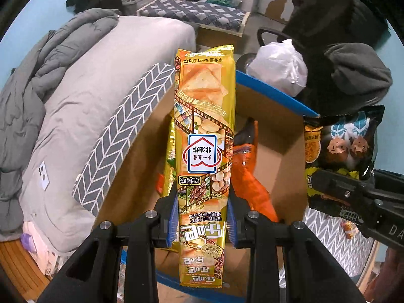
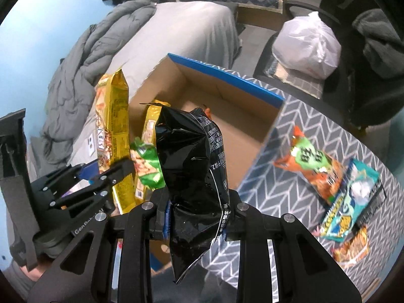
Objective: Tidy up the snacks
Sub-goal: 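Lower both bags into the box and open both tools to release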
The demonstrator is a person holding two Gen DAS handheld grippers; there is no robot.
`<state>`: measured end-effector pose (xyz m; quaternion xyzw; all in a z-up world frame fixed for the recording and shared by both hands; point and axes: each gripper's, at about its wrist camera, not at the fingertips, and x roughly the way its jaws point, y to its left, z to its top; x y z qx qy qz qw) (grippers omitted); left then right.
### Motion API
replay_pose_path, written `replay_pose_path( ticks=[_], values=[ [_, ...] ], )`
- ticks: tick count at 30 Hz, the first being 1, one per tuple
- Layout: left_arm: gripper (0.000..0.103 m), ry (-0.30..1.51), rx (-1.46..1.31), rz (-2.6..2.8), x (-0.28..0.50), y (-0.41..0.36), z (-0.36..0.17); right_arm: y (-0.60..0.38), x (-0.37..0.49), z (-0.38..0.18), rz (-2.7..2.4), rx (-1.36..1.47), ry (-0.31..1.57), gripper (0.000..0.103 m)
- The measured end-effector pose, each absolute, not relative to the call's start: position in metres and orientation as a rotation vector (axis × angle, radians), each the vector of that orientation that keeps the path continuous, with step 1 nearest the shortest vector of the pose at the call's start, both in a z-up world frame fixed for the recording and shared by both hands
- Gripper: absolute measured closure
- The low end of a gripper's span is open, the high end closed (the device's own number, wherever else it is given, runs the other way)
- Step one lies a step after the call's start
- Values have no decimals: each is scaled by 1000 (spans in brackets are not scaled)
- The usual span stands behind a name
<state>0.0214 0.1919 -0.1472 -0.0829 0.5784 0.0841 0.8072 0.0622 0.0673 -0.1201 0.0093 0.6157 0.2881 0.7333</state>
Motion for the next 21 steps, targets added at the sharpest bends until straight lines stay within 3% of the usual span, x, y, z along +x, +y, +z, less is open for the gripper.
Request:
replay_pose_path(
  ticks=[11, 16, 21],
  values=[
    [70, 1263, -179, 183, 28, 194, -158, 94, 78, -142, 625, -35, 1395, 77],
    [44, 1221, -169, 196, 26, 196, -149, 96, 82, -140, 622, -32, 1392, 69],
    [42, 1214, -168, 198, 26, 197, -142, 88, 86, -131, 600, -20, 1360, 60]
  ],
)
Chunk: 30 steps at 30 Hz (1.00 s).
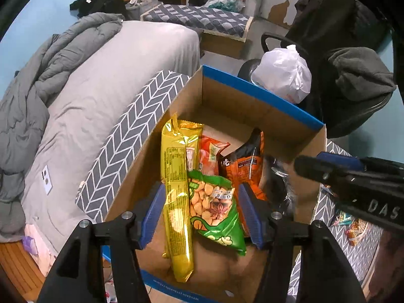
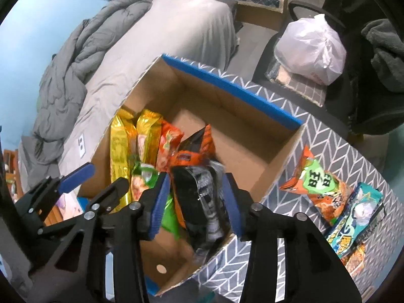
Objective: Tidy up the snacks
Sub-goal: 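Lower both bags into the box and open both tools to release, then move both tools back over the remaining snacks on the table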
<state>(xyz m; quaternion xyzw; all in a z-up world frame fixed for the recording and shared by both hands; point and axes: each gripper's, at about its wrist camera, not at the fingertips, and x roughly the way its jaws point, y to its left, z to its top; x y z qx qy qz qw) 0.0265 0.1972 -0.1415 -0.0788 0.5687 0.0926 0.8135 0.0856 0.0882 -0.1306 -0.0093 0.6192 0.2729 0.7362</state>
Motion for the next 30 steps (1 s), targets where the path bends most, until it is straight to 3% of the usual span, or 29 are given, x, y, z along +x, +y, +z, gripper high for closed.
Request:
replay_pose_path(
  ticks=[3, 8, 12, 23, 30],
  values=[
    [42, 1222, -181, 199, 27, 196, -139, 82, 87, -126, 588, -4, 1356, 58],
    [42, 1216, -188, 184, 23, 190, -128, 66, 87, -117, 557, 19, 1335, 44],
    [34, 1197, -169, 171, 21, 180, -117, 50, 86, -112, 533, 25, 1332, 44],
    [32, 1182, -67, 106, 24, 136, -99, 6, 73, -90, 460, 35, 1294, 31],
    [32, 1206, -5, 43, 26, 98, -100, -32, 67, -87, 393, 75, 1285, 30]
  ],
)
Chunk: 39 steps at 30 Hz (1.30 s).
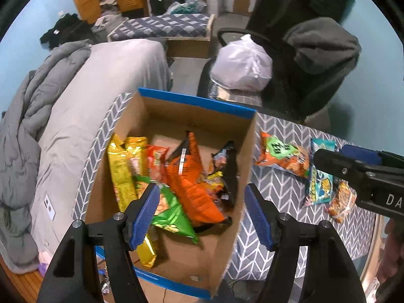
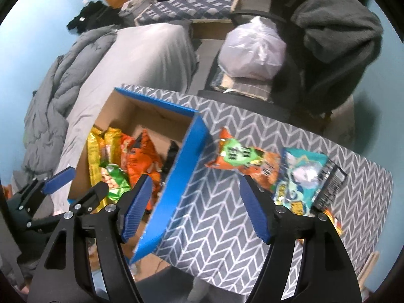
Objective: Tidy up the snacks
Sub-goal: 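Move both tools back over the remaining snacks on the table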
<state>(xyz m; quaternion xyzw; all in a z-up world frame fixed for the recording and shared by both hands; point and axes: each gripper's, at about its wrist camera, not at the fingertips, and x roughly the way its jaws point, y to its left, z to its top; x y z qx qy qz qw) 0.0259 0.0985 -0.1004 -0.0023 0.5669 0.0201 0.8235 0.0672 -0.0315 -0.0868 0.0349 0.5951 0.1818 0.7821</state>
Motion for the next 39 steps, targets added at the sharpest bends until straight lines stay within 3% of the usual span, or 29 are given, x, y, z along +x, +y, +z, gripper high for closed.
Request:
replay_pose_path(
  ticks=[22, 39],
  values=[
    [28, 1301, 155, -149, 38, -22, -131, -194, 33, -131, 92, 214, 1396, 28],
    [28, 1390, 209, -154, 54, -71, -176, -275, 9, -204, -71, 446, 1497, 28]
  ],
)
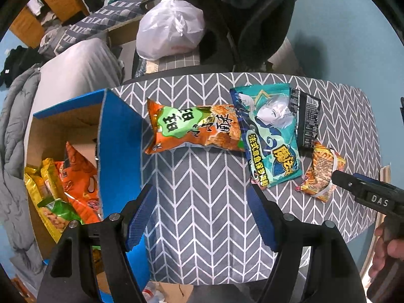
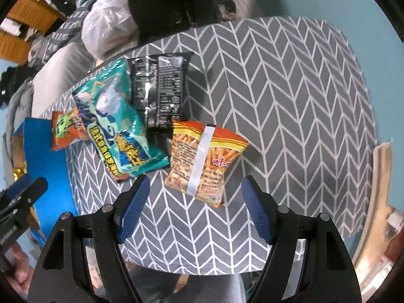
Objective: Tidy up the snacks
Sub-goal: 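Move both tools back over the remaining snacks on the table, then grasp the orange-striped stick snack bag with the right tool while the left tool grasps the teal bag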
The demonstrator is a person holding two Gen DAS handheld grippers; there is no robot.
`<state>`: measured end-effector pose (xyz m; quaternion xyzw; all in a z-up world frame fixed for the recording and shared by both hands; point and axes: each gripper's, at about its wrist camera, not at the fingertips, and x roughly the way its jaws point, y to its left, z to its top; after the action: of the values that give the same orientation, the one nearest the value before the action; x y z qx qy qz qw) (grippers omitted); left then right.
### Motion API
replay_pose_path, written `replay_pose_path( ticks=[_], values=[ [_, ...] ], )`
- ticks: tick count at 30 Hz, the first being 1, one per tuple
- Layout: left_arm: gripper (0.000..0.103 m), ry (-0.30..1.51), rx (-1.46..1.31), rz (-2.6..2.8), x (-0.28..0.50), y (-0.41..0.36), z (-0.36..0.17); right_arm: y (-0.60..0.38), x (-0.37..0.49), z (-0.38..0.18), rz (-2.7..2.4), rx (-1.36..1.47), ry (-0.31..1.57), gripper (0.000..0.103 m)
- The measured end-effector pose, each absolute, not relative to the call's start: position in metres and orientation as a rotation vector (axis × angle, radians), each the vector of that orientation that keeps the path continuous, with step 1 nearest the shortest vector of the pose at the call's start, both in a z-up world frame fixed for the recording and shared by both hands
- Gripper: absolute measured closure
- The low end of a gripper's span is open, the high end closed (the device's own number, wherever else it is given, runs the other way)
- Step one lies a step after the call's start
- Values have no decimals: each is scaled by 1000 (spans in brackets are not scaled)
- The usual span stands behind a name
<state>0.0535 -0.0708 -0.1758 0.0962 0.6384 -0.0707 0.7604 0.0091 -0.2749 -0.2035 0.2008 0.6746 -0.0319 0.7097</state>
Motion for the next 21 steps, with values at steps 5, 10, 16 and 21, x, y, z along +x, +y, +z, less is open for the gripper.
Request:
replay_pose_path(
  ticks=[5, 10, 16, 21],
  values=[
    [26, 1406, 202, -144, 59, -81, -185, -278, 16, -220, -88, 479, 1499, 28],
    [25, 1431, 176, -139, 64, -92, -196, -274, 24, -240, -103, 490, 1514, 28],
    [25, 1455, 134, -122, 71, -104, -208, -266, 27, -264, -99, 472, 1548, 27],
    [25, 1477, 114, -110, 78, -121, -216, -259, 31, -259, -60, 383, 1516, 46]
  ],
)
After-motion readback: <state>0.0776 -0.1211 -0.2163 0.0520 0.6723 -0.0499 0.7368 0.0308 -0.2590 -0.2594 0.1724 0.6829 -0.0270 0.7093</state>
